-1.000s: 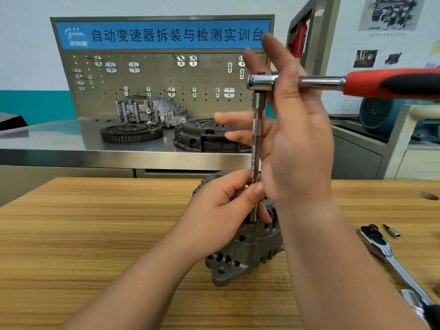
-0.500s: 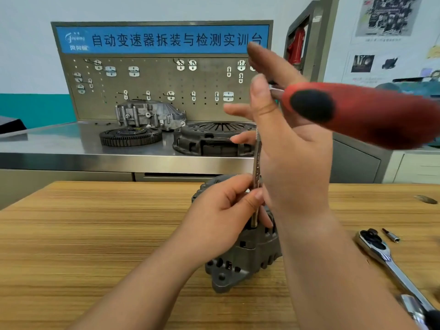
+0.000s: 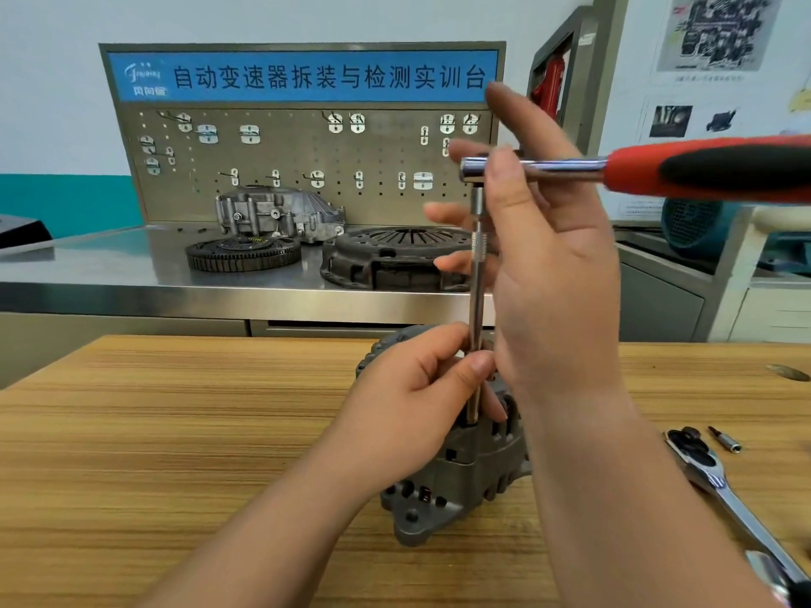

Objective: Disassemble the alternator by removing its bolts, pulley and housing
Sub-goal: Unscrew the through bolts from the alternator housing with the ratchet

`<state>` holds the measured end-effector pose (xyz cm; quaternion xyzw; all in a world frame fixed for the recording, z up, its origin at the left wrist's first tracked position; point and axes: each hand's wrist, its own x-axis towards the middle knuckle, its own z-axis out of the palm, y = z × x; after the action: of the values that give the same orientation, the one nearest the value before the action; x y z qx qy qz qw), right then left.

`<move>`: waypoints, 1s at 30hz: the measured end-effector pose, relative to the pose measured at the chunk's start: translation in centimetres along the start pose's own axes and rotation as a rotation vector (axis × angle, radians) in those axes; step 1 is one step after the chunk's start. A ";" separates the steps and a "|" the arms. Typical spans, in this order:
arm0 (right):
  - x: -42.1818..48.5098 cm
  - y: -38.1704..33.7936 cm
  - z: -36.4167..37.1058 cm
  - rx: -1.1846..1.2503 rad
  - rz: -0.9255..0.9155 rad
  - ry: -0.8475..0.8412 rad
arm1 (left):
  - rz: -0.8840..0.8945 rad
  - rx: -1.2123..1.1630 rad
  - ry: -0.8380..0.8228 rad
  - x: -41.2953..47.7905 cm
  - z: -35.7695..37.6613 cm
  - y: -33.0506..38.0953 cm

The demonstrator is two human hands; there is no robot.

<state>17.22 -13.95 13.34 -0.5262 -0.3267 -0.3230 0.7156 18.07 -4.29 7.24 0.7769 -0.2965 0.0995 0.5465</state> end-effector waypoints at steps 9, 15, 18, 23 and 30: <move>0.1 -0.1 0.3 0.243 0.249 -0.044 | 0.035 -0.006 0.006 -0.2 -0.1 -0.3; 0.2 -0.2 -0.1 0.311 0.325 -0.064 | 0.062 0.025 -0.005 -0.3 -0.1 -0.4; 0.0 -0.2 0.1 0.121 0.069 -0.022 | 0.021 0.003 -0.008 -0.2 0.1 -0.3; -0.1 -0.1 0.4 0.077 -0.012 -0.049 | 0.020 0.012 -0.011 -0.3 0.2 -0.3; 0.3 -0.2 -0.3 0.310 0.325 -0.079 | 0.107 0.078 -0.040 -0.5 -0.2 -0.5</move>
<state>17.30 -14.34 13.61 -0.4680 -0.3109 -0.1286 0.8172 17.95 -3.85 6.68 0.7825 -0.3443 0.1245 0.5036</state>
